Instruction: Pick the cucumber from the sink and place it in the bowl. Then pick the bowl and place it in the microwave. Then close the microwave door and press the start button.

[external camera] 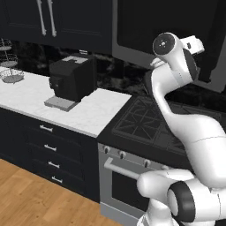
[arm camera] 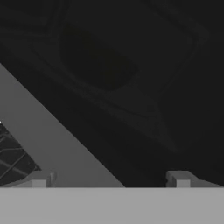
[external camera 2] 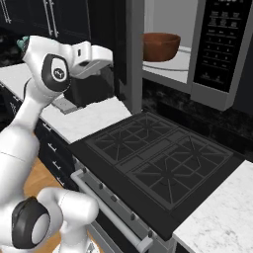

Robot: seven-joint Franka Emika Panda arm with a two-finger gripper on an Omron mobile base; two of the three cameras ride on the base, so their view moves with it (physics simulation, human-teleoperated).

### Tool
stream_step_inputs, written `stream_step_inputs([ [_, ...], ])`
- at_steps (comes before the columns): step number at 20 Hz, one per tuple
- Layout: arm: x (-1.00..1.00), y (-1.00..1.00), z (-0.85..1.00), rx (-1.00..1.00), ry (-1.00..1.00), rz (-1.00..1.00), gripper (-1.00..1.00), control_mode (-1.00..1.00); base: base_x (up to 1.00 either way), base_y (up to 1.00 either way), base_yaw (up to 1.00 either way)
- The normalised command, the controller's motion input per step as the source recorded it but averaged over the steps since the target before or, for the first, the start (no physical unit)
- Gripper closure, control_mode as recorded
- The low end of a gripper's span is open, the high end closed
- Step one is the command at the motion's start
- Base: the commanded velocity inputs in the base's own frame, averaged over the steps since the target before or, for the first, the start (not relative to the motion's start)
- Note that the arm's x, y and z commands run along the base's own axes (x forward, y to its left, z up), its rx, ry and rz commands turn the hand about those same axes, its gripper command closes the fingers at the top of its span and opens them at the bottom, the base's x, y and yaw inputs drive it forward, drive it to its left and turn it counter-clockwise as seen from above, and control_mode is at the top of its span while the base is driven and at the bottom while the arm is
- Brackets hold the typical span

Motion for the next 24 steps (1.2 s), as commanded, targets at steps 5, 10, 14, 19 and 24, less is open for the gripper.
stream_step_inputs([
  [5,0.80,-0.52,0.00,0.04,0.00,0.00,-1.00,-1.00,0.00,0.00,0.00],
  [10,0.55,-0.46,0.00,0.04,0.00,0.00,-1.00,-1.00,0.00,0.00,0.00],
  [14,0.46,-0.36,0.00,0.02,0.00,0.00,-1.00,-1.00,0.00,0.00,0.00],
  [19,0.57,-0.37,-0.01,0.01,-0.04,0.00,-1.00,-1.00,0.00,0.00,0.00],
  [24,0.62,-0.25,-0.29,0.00,-0.19,0.00,-1.00,-1.00,0.00,0.00,0.00],
])
